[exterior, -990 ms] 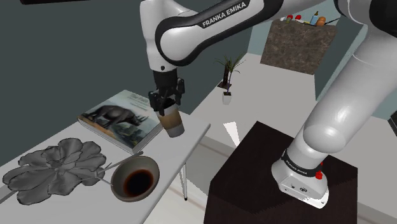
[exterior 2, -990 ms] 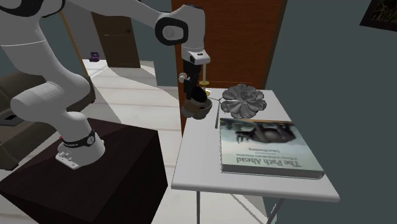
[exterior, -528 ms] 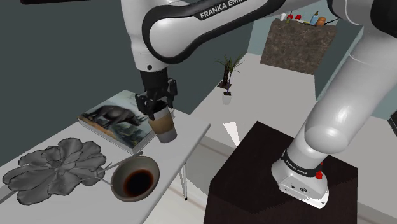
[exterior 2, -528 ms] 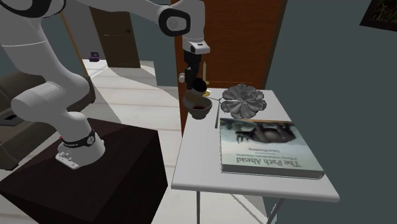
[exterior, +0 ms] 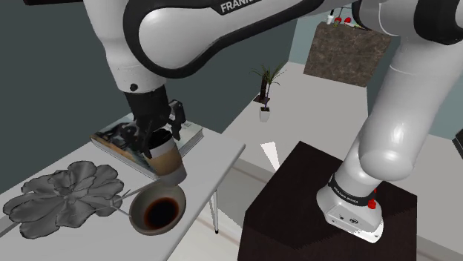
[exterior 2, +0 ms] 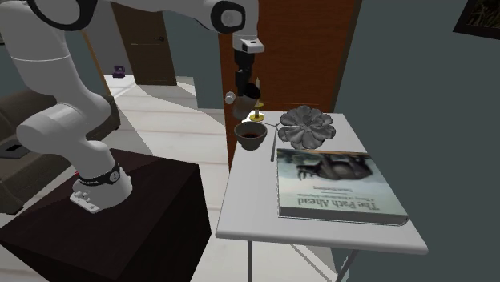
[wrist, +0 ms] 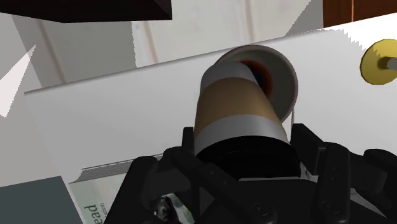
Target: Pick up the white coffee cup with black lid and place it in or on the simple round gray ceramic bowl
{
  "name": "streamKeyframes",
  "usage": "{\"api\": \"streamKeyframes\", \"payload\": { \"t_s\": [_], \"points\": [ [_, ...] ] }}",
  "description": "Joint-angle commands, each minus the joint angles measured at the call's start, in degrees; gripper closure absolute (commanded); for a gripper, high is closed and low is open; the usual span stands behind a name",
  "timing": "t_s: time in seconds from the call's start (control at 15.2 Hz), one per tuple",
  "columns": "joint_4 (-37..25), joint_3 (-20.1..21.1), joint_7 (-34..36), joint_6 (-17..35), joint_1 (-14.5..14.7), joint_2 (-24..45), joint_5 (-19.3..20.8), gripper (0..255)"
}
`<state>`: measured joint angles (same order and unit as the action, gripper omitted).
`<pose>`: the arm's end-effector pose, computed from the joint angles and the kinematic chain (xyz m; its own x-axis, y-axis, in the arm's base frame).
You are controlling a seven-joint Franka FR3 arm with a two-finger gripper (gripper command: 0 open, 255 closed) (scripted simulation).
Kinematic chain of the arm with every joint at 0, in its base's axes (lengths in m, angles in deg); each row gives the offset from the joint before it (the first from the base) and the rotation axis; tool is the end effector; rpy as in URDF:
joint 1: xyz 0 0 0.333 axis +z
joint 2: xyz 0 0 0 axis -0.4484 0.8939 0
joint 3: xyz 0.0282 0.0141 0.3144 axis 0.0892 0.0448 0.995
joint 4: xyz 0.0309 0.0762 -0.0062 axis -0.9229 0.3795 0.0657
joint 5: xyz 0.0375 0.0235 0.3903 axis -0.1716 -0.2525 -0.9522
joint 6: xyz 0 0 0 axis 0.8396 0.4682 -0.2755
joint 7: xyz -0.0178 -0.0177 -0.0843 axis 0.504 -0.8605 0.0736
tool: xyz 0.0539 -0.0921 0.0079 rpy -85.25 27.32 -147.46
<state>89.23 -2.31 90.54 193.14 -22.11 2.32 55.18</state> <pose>0.4437 0.3910 0.4830 0.9988 0.0027 -0.0486 0.0026 -1.0000 -0.0028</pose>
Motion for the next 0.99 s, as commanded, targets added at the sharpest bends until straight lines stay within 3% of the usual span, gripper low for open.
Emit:
{"api": "streamKeyframes", "payload": {
  "t_s": [0.0,0.13,0.92],
  "points": [
    [-3.4,1.0,3.8,-1.2,2.4,2.8,1.9,255],
    [-8.9,2.0,8.2,-3.5,5.8,6.9,4.6,255],
    [-1.7,1.1,9.0,5.1,6.0,8.8,6.1,255]
  ]
}}
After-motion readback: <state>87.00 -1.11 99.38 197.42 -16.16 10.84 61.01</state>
